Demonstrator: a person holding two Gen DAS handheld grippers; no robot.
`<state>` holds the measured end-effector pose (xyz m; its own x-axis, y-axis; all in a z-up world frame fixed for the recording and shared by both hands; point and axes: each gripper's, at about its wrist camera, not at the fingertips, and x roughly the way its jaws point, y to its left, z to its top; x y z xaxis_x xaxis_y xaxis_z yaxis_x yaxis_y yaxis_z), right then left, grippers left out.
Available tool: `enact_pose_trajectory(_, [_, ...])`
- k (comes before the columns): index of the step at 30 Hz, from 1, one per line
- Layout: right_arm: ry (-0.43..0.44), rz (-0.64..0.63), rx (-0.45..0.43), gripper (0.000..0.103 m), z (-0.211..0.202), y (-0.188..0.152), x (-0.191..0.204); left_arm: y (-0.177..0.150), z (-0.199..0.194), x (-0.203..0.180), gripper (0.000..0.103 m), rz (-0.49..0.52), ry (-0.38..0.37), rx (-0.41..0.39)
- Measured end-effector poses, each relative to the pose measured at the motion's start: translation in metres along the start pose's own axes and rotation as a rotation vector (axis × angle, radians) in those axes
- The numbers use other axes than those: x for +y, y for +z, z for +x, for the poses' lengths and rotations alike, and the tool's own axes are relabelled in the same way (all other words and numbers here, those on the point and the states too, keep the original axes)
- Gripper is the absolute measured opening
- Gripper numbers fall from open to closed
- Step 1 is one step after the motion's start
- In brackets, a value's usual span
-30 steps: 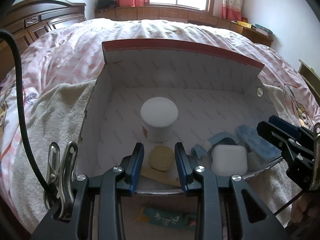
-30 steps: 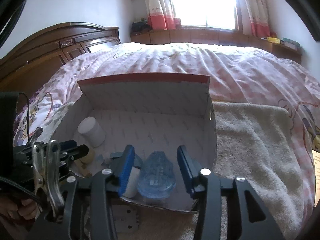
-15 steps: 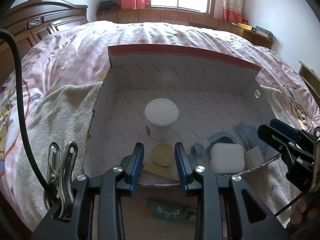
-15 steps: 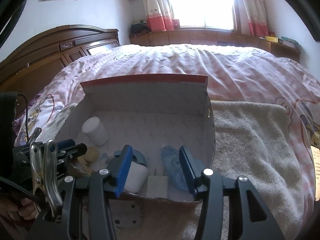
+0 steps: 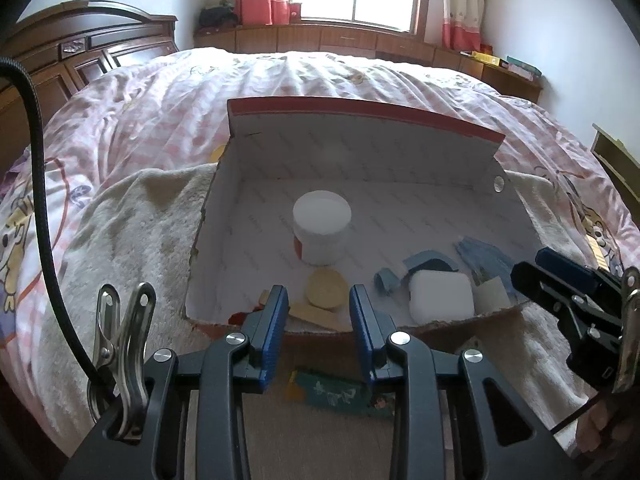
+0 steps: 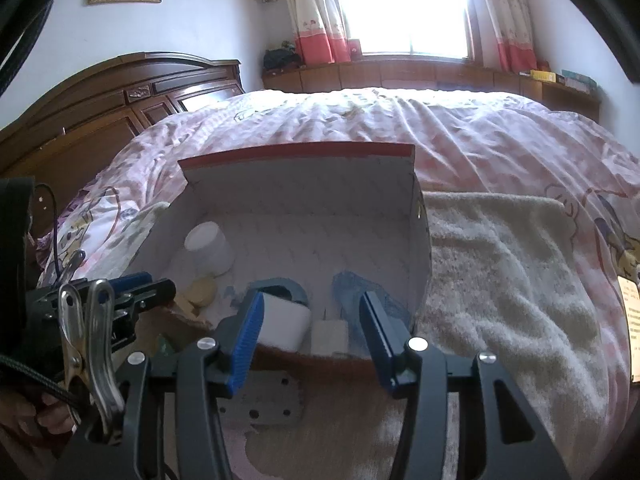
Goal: Organize rigid objects
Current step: 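Withdraw both open grippers from the box toward the remaining objects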
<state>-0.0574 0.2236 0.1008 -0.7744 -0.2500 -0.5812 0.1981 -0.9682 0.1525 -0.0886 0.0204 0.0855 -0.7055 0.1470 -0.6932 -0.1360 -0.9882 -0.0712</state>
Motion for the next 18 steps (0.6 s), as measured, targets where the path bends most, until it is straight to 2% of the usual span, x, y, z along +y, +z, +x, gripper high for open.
enact_pose_trajectory(18, [0.010,0.001,0.042,0.052,-0.017,-0.034,0.011,-0.021,-0.032,0.002,0.033,0.007,-0.007,-0.028])
